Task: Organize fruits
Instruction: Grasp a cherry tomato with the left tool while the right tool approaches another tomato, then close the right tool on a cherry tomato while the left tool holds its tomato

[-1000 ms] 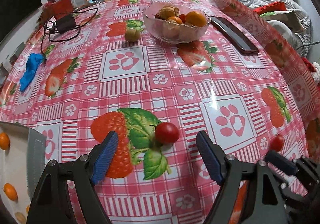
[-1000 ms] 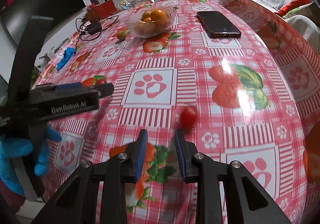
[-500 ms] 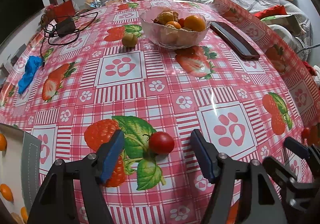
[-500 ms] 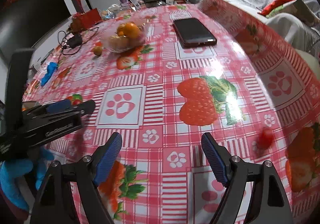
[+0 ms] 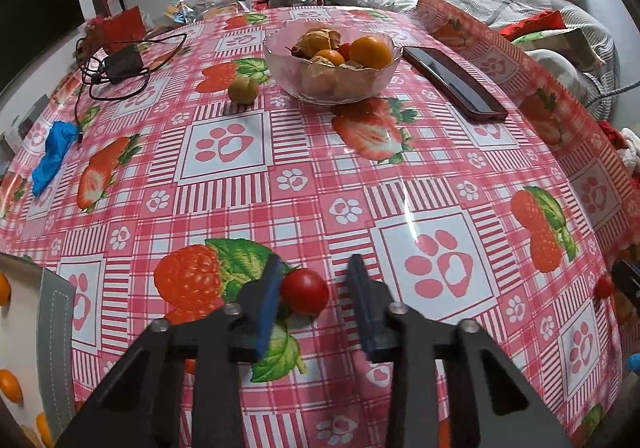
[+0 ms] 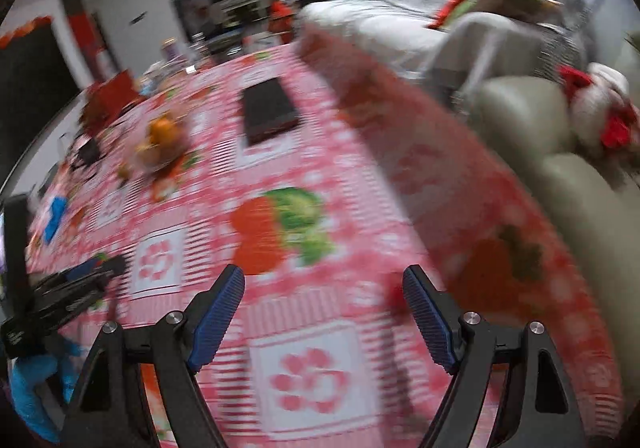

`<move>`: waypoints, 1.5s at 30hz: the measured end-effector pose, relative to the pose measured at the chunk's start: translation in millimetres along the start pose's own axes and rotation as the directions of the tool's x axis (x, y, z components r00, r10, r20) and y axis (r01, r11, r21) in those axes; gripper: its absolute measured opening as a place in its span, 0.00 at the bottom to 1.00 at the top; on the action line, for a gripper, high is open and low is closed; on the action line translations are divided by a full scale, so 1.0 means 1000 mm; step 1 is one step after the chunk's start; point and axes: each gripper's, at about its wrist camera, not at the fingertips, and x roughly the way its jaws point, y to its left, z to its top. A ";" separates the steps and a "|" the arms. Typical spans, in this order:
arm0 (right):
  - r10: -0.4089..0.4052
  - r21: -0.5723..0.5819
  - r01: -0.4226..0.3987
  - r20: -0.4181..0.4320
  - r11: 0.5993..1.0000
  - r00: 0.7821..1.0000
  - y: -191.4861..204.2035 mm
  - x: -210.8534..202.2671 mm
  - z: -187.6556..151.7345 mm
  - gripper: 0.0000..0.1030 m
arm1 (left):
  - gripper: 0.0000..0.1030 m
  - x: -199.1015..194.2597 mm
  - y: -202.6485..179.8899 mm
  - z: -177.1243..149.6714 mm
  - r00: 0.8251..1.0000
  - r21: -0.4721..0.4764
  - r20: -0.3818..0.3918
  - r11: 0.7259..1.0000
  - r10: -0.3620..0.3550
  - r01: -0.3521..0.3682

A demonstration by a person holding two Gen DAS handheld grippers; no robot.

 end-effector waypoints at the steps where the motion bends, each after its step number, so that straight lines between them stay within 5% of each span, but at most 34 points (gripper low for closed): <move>1: -0.008 0.012 0.008 -0.007 1.000 1.000 -0.006 0.002 0.000 0.80 | 0.27 0.000 0.000 0.000 1.000 -0.002 0.000 1.000 0.000 0.000; 5: -0.047 0.001 0.047 -0.039 0.999 0.998 -0.013 0.021 0.002 0.80 | 0.23 -0.002 0.000 -0.002 1.000 0.002 -0.007 1.000 -0.005 0.005; 7: -0.076 -0.030 0.075 -0.046 0.997 0.996 -0.010 0.030 -0.001 0.71 | 0.23 -0.004 0.002 -0.006 1.000 0.003 -0.007 1.000 -0.012 0.012; 9: -0.119 -0.096 0.117 -0.023 0.989 0.993 -0.001 0.031 -0.004 0.52 | 0.23 -0.007 0.003 -0.011 1.000 0.009 -0.003 1.000 -0.013 0.013; 11: -0.099 -0.114 0.097 -0.012 0.989 0.995 0.002 0.028 -0.007 0.31 | 0.23 -0.012 0.005 -0.019 1.000 0.019 0.002 1.000 -0.012 0.012; 17: 0.083 -0.049 -0.085 -0.045 0.995 0.996 0.000 0.017 -0.020 0.27 | 0.23 -0.035 0.020 -0.055 1.000 0.024 0.018 1.000 -0.004 0.003; 22: 0.208 -0.051 -0.213 -0.099 0.976 0.973 0.017 0.009 -0.033 0.29 | 0.23 -0.047 0.036 -0.072 1.000 -0.012 0.010 1.000 0.008 -0.008; 23: 0.218 -0.061 -0.225 -0.097 0.973 0.971 0.022 0.004 -0.038 0.45 | 0.24 -0.049 0.038 -0.074 1.000 -0.017 0.009 1.000 0.010 -0.009; 24: 0.227 -0.083 -0.234 -0.084 0.969 0.970 0.029 -0.002 -0.043 0.72 | 0.24 -0.050 0.040 -0.076 1.000 -0.020 0.009 1.000 0.012 -0.012; 25: 0.235 -0.102 -0.241 -0.068 0.965 0.970 0.033 -0.008 -0.048 0.80 | 0.24 -0.051 0.041 -0.077 1.000 -0.020 0.009 1.000 0.015 -0.015; 32: 0.248 -0.347 -0.252 -0.057 0.903 0.967 0.103 -0.022 -0.082 0.81 | 0.23 -0.055 0.044 -0.083 1.000 -0.030 0.005 0.999 0.028 -0.028; 34: 0.239 -0.365 -0.255 -0.090 0.895 0.967 0.116 -0.010 -0.087 0.62 | 0.24 -0.058 0.047 -0.087 1.000 -0.032 0.003 0.999 0.031 -0.031; 35: 0.210 -0.388 -0.228 -0.089 0.893 0.974 0.119 -0.007 -0.092 0.41 | 0.24 -0.059 0.050 -0.089 0.999 -0.036 0.002 0.999 0.032 -0.032; 36: 0.181 -0.422 -0.187 -0.054 0.887 0.982 0.124 -0.009 -0.096 0.30 | 0.24 -0.062 0.053 -0.092 1.000 -0.043 0.002 0.999 0.031 -0.031; 45: 0.272 -0.292 -0.293 -0.109 0.911 0.956 0.107 -0.015 -0.096 0.26 | 0.24 -0.081 0.075 -0.115 1.000 -0.114 -0.005 0.993 -0.013 0.013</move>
